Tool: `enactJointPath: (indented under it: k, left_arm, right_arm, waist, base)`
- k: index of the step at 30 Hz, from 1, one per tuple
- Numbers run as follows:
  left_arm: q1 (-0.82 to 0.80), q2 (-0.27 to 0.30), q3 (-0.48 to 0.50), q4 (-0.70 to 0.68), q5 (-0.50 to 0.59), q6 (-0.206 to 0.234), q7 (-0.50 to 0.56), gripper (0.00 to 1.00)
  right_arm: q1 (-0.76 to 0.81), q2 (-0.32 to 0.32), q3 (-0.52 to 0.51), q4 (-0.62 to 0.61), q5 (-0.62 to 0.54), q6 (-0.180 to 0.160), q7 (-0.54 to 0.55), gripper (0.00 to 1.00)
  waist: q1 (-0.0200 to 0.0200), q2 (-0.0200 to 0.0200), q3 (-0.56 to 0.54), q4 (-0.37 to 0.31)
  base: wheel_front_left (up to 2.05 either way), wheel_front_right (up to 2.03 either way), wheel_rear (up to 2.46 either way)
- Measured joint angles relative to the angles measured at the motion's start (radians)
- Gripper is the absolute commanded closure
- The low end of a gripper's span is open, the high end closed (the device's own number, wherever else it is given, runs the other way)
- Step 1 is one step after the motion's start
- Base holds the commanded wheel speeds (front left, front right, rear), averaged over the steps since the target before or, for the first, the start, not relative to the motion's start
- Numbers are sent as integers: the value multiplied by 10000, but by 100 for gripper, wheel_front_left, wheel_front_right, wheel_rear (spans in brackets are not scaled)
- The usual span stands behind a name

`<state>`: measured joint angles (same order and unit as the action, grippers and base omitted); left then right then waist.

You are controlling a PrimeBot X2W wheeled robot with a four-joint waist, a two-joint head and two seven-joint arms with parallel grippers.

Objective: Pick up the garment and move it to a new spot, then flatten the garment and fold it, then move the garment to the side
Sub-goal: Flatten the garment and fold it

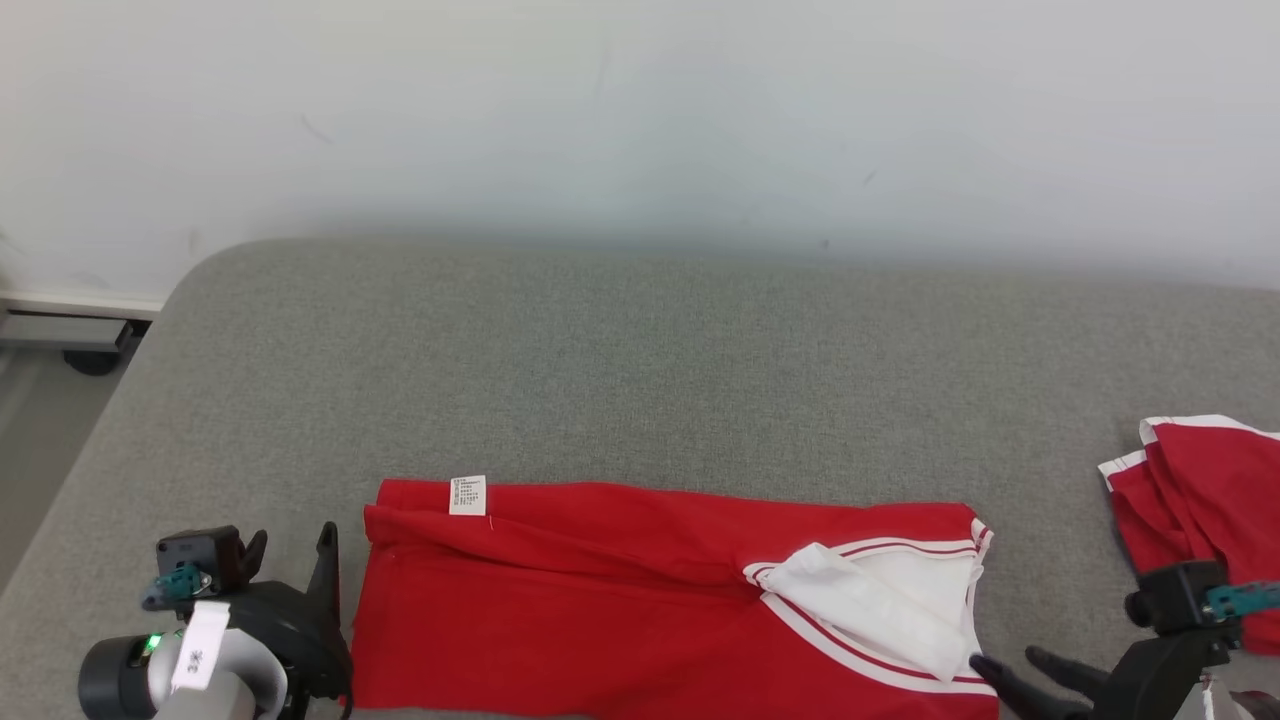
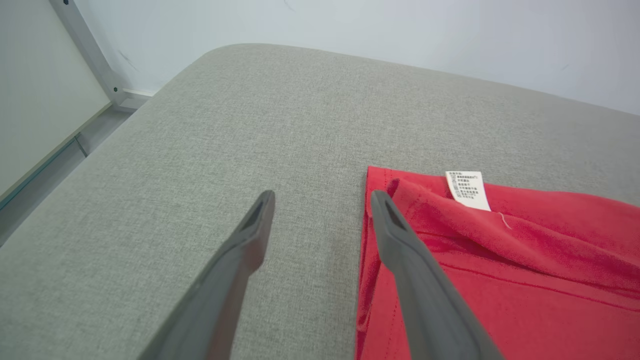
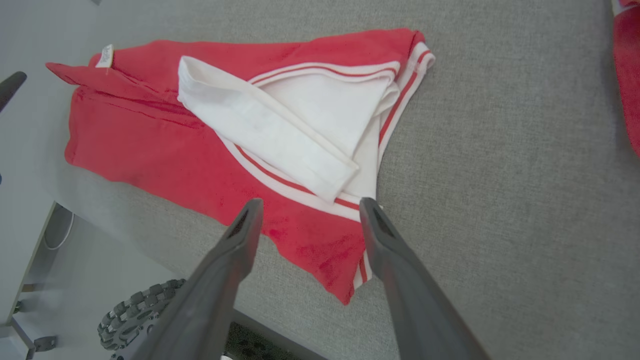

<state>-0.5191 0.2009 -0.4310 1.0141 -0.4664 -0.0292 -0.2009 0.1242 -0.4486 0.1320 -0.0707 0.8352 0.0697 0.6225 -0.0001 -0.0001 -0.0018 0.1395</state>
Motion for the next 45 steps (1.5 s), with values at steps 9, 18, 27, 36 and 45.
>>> enactJointPath:
  k: [9,18,27,36,45]
  left_arm:
    - [1350,52,-36,-1877,247,355,-546,0]
    - [3034,357,174,-4531,355,518,-550,0]
    - [4807,368,825,-6980,272,1080,-550,0]
    - [5583,938,612,-8287,370,978,-550,0]
    - [5768,1081,621,-9068,378,995,-443,0]
  right_arm:
    - [-98,1367,-828,-205,-562,-788,-2253,0]
    - [-110,2428,-1135,326,-1225,-1149,-4629,0]
    - [48,2830,-1206,926,-1511,-1078,-6230,0]
    - [151,2986,-1112,1392,-1615,-825,-6974,0]
    - [101,3024,-1093,1751,-1682,-610,-7386,0]
  waist:
    - [0,0,-465,6]
    - [0,1,-733,-153]
    - [0,0,-1011,-317]
    - [0,0,-971,-378]
    - [1,0,-850,-432]
  base:
    - [0,0,0]
    - [0,0,0]
    - [0,0,0]
    - [0,0,0]
    - [0,0,0]
